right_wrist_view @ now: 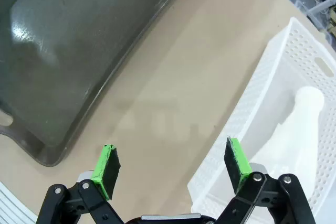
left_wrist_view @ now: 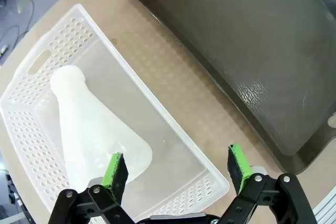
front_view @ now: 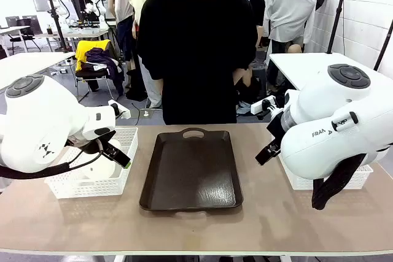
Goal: Prepare the laboratory tools.
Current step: Pick up the Big flask that the person points to.
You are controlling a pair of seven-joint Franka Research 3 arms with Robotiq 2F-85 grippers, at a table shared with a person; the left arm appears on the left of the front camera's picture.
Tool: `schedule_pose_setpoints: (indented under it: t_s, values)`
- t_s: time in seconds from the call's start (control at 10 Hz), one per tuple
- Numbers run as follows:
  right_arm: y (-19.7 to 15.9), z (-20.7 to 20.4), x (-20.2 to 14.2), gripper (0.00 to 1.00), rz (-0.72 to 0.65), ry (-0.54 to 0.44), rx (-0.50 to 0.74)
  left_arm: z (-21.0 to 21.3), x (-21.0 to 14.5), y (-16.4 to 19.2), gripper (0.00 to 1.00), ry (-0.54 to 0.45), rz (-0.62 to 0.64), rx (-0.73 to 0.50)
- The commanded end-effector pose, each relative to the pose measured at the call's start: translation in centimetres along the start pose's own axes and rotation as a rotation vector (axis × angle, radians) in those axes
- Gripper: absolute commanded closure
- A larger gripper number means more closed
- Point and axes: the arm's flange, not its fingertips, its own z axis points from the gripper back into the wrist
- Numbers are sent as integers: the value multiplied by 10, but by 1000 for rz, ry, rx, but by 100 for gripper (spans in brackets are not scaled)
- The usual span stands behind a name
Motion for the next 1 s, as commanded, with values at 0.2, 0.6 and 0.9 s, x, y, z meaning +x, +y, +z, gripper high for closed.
schedule_pose_setpoints:
  t_s: [0.2, 0.6, 0.9]
  values:
    - [0, 0, 0, 0, 0, 0, 0, 0, 0, 0, 0, -1, 0, 0]
    - [0, 0, 0, 0, 0, 0, 0, 0, 0, 0, 0, -1, 0, 0]
    - [0, 0, 0, 0, 0, 0, 0, 0, 0, 0, 0, -1, 0, 0]
